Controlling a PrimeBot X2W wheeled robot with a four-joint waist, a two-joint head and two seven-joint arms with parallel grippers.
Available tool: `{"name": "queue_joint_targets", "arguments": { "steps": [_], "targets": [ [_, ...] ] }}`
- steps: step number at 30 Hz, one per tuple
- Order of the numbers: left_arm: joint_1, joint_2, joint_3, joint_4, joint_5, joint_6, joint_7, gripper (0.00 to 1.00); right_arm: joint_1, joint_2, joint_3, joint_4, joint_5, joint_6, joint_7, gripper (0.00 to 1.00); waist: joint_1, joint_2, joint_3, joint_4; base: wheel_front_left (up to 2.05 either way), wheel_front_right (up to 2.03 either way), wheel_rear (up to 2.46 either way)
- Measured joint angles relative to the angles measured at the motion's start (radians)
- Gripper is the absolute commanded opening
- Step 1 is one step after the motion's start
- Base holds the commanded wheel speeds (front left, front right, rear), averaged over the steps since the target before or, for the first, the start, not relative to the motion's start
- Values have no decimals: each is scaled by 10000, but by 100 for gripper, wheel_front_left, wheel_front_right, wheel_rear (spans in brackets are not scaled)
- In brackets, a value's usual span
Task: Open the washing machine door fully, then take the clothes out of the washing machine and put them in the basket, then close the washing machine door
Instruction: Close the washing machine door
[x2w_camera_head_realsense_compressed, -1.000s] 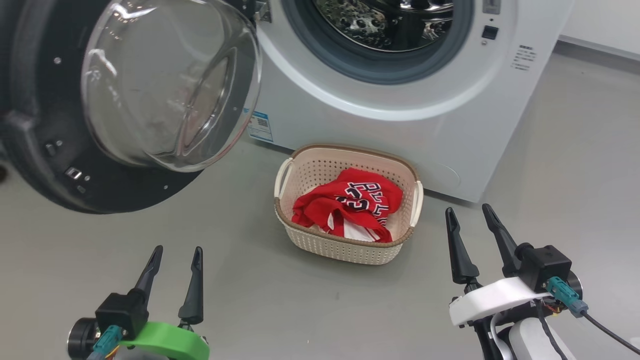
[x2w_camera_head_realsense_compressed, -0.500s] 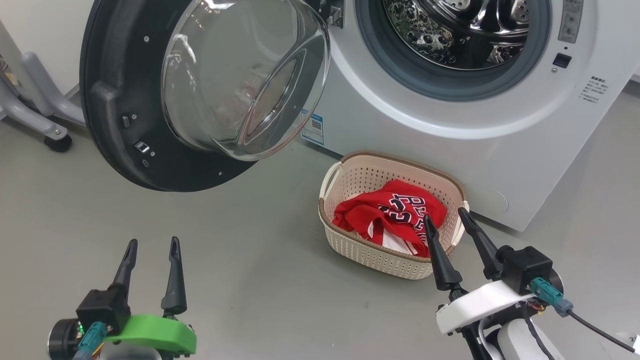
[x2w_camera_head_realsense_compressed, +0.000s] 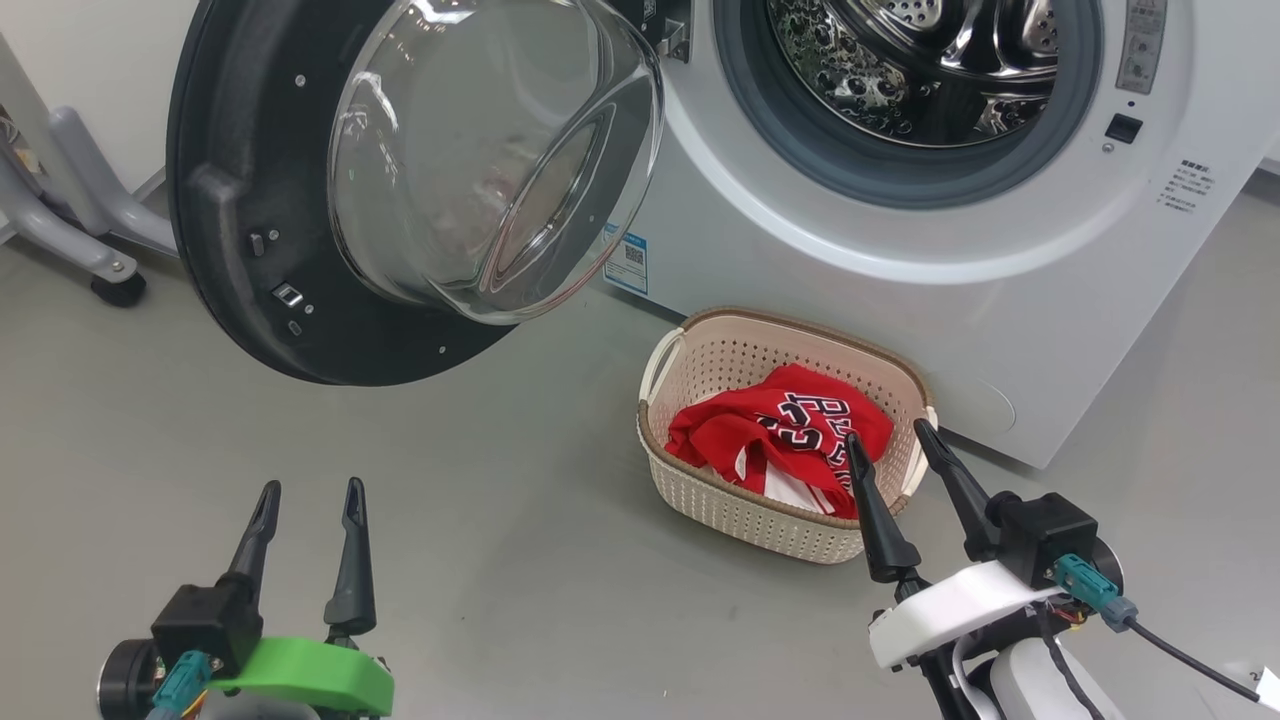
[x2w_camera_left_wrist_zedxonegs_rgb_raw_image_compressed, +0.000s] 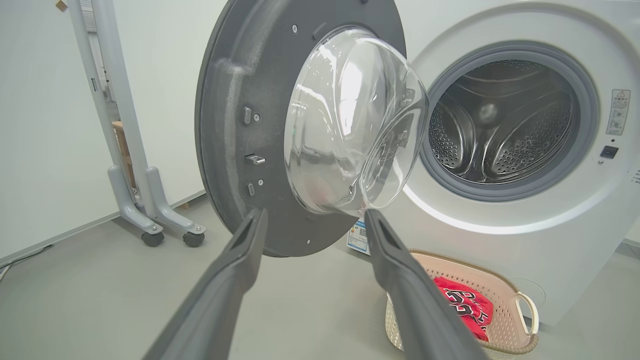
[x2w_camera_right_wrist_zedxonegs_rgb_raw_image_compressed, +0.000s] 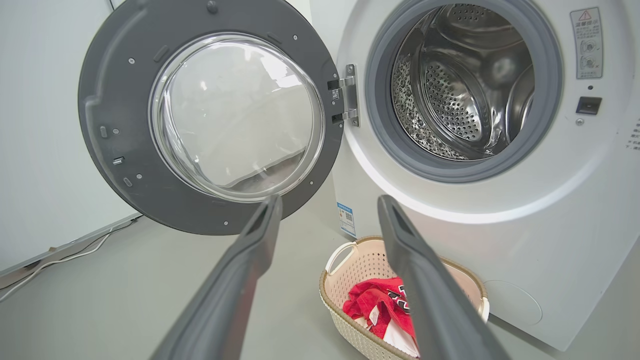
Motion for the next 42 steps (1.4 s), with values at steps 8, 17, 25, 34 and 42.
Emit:
{"name": "queue_joint_targets", "arguments": {
  "steps": [8,17,25,34,42],
  "targets": [
    [11,0,-6,-12,0,0,0,100,0,2,8,81,65,-2,0,100,0,0,-52,-35,0,0,0],
    [14,0,-4,-13,0,0,0,100,-7,2,42,104,86,-8,0,100,0,0,-93,-57,0,0,0],
    [18,2,-4,-23,0,0,0,100,-95,2,54,104,104,-17,0,100,0,0,-119,-68,0,0,0],
    [19,4,-15,-23,0,-2,0,100,-95,2,54,102,151,-31,0,100,0,0,-129,-79,0,0,0],
    [19,4,-19,-23,0,-2,-2,100,-95,2,54,92,163,-77,0,100,-1,0,-132,-88,0,0,0]
  ]
}}
